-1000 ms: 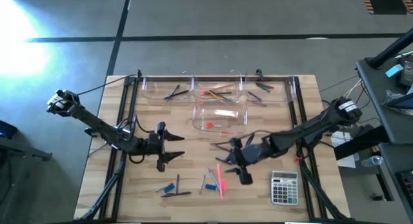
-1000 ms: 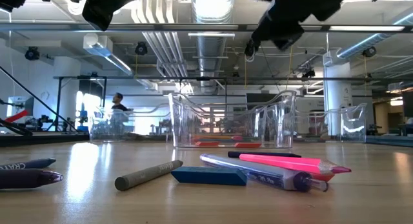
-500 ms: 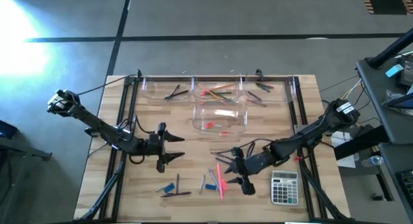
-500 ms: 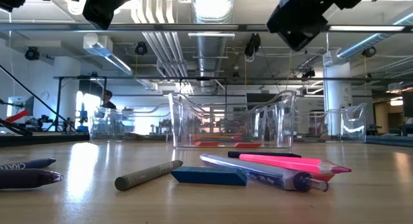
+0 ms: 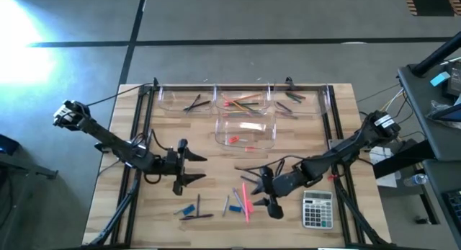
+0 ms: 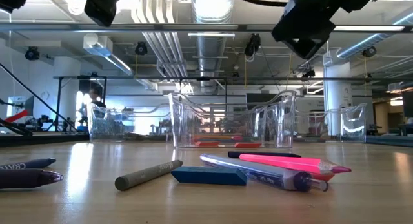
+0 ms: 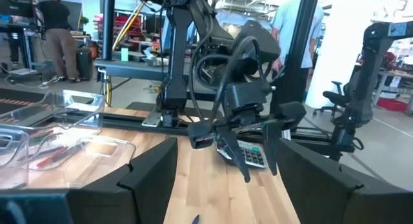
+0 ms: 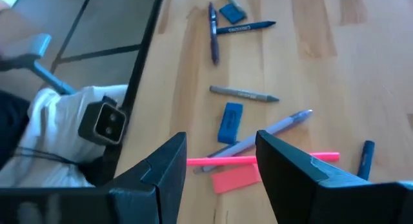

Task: Sort crayons/erasers/pens/pencils in bins
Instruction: Put the pink pencil into the top center transparent bin

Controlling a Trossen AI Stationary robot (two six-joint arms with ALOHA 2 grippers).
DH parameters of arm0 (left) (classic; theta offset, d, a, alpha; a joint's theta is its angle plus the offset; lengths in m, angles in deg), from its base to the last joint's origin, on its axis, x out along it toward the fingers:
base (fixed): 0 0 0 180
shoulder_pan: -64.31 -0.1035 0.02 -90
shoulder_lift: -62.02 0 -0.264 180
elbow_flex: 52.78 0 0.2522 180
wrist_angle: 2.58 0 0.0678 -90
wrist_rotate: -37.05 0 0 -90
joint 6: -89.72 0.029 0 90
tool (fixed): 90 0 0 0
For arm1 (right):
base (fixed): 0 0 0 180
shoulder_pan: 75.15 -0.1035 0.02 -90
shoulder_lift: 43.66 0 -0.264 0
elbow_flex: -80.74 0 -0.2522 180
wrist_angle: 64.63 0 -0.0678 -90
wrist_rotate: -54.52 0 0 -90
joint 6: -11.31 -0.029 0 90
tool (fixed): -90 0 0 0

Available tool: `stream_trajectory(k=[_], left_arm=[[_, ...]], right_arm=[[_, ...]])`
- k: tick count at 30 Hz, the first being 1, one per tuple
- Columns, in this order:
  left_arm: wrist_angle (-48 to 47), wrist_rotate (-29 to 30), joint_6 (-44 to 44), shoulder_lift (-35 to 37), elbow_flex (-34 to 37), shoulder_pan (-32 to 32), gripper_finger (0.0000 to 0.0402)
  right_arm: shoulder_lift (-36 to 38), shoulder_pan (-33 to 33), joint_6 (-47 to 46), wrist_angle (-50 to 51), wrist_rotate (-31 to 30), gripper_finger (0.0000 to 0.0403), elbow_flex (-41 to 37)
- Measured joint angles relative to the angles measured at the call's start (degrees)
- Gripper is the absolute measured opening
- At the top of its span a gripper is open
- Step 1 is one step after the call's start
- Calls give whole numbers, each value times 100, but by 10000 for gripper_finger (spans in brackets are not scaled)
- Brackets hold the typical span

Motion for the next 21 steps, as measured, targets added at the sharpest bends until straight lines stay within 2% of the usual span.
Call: stream_trajectory(k=[7, 10, 21], left_arm=[[114, 145, 15, -83, 2, 0, 247], [138, 396, 13, -81, 2, -4, 247], [114, 525, 16, -92, 7, -4, 247]], right_arm=[[34, 159, -990, 209, -789, 173, 0], [42, 220, -1008, 506, -874, 178, 7], [96, 216, -1541, 584, -815, 187, 22]])
